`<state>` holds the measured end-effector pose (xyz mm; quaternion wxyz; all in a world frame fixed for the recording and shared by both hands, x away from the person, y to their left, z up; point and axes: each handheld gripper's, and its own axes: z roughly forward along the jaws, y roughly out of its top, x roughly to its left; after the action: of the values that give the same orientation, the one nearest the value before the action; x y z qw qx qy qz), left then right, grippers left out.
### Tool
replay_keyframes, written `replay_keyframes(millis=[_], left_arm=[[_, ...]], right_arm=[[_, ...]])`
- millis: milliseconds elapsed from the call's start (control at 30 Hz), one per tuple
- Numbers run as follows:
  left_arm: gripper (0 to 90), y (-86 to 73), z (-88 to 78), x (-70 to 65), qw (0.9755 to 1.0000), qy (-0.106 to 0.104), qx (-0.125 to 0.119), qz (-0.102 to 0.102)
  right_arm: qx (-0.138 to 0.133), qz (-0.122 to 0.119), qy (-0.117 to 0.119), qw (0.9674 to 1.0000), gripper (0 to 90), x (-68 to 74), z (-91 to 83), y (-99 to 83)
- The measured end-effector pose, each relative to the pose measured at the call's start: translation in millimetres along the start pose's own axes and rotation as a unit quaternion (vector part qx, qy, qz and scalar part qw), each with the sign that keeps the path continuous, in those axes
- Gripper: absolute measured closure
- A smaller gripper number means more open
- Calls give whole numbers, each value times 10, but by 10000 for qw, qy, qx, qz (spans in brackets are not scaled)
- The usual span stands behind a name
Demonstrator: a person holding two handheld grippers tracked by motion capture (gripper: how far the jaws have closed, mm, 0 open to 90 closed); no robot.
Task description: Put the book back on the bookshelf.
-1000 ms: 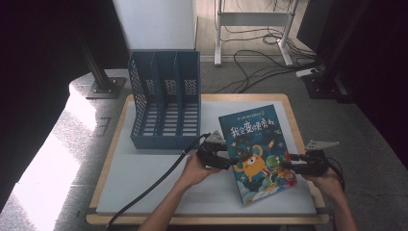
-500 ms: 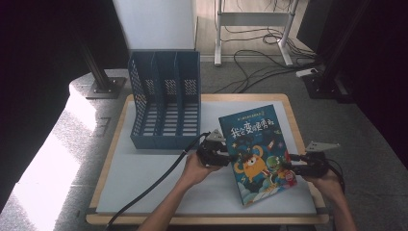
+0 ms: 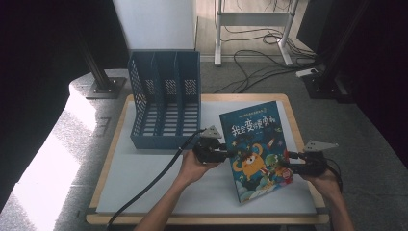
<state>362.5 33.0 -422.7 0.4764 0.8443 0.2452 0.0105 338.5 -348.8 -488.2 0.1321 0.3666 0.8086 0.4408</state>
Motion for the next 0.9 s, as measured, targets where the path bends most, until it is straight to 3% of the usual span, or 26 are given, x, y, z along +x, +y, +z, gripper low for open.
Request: replay_keyframes(millis=[233, 733, 800, 833, 900], left_arm=[[679, 44, -159, -12, 9998, 129, 34, 132], [717, 57, -303, -40, 9992, 209, 95, 322], [719, 48, -306, -40, 9991, 228, 126, 336], [725, 35, -305, -41, 9987, 302, 172, 385], [743, 24, -323, -39, 9988, 183, 132, 436]], right_arm=[[-81, -188, -143, 9997, 453, 92, 90, 113], [-285, -203, -265, 9990, 433, 179, 192, 243], [-288, -158, -251, 9991, 433, 180, 192, 245], [-253, -70, -271, 9993, 392, 166, 188, 248], [-296, 83, -80, 9995, 371, 135, 171, 244]])
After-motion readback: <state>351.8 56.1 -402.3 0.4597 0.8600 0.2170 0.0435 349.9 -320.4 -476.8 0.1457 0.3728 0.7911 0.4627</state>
